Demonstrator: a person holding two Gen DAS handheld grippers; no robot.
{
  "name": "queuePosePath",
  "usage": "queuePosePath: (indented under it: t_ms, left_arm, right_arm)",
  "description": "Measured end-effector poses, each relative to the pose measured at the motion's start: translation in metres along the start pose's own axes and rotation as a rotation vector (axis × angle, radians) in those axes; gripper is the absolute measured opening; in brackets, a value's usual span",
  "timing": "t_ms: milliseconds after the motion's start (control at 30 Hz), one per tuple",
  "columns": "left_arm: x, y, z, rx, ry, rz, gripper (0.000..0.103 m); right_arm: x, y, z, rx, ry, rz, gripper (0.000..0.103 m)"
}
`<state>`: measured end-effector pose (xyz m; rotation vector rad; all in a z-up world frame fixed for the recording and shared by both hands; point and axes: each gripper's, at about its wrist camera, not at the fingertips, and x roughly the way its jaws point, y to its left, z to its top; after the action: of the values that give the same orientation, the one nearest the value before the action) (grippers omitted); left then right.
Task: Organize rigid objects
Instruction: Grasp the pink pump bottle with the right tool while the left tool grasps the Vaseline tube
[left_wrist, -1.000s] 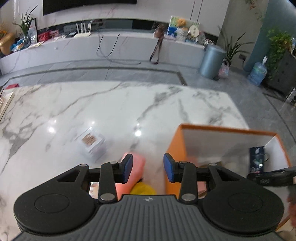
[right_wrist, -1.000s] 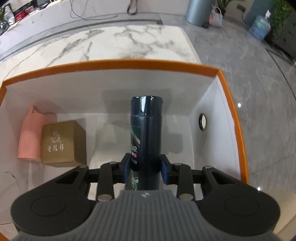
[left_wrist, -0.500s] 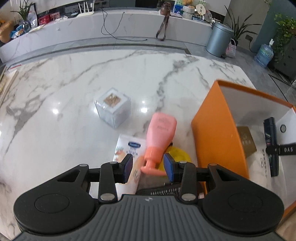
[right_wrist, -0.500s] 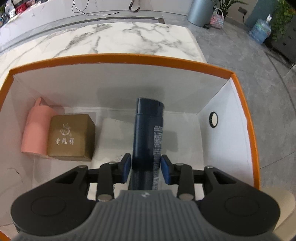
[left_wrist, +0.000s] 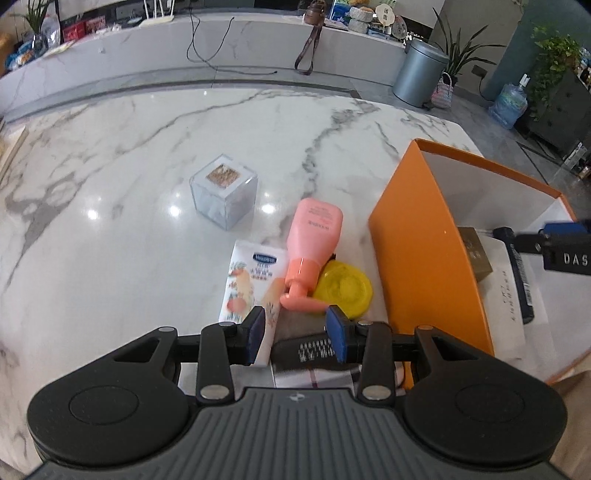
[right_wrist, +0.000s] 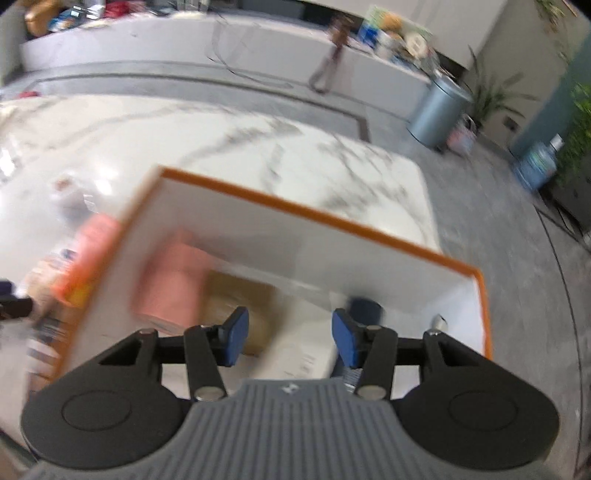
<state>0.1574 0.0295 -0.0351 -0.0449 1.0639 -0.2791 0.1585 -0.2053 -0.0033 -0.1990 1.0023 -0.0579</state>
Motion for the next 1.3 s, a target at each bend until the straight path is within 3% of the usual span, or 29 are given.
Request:
queuePosePath:
  t_ms: [133, 300, 533, 733, 867, 1067, 1300]
  left_arm:
    - [-0.008, 0.012, -0.004, -0.051, 0.007, -0.023, 0.044]
    - [-0.021, 0.029, 0.000, -0.117, -0.040, -0.038, 0.044]
    - [-0.017, 0.040, 0.017, -0.097, -0.056, -0.011, 0.044]
    - [0.004, 0.052, 0.014, -0.086, -0.045, -0.022, 0.044]
    - [0.017, 0.044, 0.015, -0.026, -0.041, -0.006, 0.044]
    - [0.032, 0.051, 0.012, -0.041, 0.001, -0.029, 0.051]
    - [0.047, 0.034, 0.002, 0.077, 0.036, 0.015, 0.063]
  right_arm:
    - [-0.022, 0.029, 0.009, -0.044, -0.062, 0.085, 0.050]
    - [-0.038, 0.075, 0.014, -0.127, -0.109, 0.188, 0.046]
    - [-0.023, 0.121, 0.021, -0.152, -0.077, 0.257, 0.044]
    - [0.002, 0.125, 0.030, -0.077, -0.044, 0.268, 0.044]
    - [0.018, 0.126, 0.032, -0.043, -0.012, 0.288, 0.041]
    - [0.032, 0.124, 0.041, 0.033, 0.001, 0.332, 0.039]
    - [0.035, 0.123, 0.047, 0.049, -0.015, 0.332, 0.041]
